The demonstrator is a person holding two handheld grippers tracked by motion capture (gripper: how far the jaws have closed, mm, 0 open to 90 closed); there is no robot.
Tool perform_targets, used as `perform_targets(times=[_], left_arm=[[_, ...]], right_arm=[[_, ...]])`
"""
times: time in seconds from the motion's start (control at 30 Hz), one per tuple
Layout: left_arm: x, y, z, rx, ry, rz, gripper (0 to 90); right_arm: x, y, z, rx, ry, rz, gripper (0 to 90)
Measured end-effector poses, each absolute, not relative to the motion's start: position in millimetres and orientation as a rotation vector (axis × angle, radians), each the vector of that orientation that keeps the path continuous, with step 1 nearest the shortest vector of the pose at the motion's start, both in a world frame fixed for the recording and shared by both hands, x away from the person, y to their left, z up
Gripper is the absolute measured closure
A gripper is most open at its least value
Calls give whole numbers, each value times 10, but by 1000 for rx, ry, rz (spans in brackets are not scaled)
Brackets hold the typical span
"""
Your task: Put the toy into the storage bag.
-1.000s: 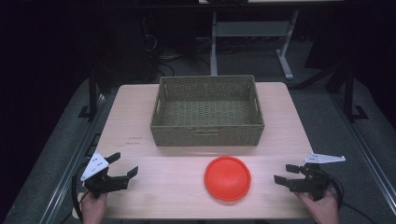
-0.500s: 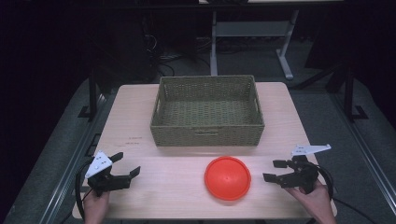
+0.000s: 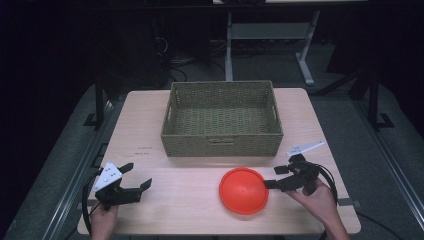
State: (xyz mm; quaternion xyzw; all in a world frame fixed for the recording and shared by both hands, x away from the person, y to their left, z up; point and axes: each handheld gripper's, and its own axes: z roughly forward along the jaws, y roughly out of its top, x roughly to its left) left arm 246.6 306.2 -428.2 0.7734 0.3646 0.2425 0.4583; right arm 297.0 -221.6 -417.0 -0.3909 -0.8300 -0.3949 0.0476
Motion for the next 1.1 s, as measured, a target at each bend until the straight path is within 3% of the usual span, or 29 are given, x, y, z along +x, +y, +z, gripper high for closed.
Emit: perform_targets(times=[0.27, 0.63, 1.1], left_arm=[[2460, 3109, -4278, 1881, 916, 605, 129], [2456, 3092, -4283, 1888, 918, 608, 129], [2430, 3093, -4257, 1878, 910, 643, 128]], right_arm=[[3179, -1968, -4234, -1177, -2569, -1084, 199], [3294, -1968, -4432, -1202, -2561, -977, 243], [3312, -1960, -4551, -1167, -2548, -916, 381]])
